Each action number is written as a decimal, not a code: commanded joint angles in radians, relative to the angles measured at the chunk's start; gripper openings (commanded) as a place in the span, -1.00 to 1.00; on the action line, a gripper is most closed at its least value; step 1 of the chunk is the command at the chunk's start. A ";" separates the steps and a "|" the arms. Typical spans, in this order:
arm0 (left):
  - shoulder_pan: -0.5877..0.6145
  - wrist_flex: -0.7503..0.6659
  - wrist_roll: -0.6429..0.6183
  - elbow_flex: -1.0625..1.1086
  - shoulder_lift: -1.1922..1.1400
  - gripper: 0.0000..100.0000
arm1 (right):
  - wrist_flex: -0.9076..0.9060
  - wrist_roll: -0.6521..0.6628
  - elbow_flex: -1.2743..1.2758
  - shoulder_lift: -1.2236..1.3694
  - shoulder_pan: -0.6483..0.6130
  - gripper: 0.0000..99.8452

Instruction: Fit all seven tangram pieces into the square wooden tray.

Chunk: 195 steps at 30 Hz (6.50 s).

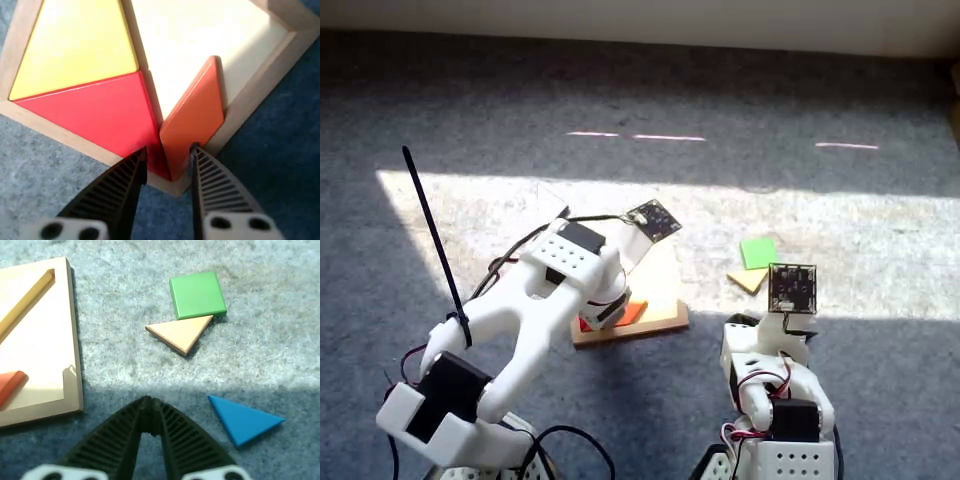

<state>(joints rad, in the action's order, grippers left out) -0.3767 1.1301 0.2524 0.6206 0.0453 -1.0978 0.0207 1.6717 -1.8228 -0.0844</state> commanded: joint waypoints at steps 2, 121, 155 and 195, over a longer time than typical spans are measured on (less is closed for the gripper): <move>0.010 0.078 0.005 -0.021 0.153 -0.70 | 0.005 0.008 0.153 -0.005 0.012 -0.99; 0.725 0.054 0.011 1.001 1.776 -0.69 | 0.280 0.267 -1.191 1.934 0.005 -0.61; 0.725 0.054 0.012 1.012 1.776 -0.69 | -0.259 0.957 -1.454 1.940 -0.074 -0.60; 0.725 0.054 0.012 1.013 1.776 -0.69 | 0.312 0.425 -1.158 1.929 0.050 -0.61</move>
<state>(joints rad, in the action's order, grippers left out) 0.3383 1.2037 0.2570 1.6410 1.7760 -0.7940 0.4933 0.5317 0.1304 -0.0752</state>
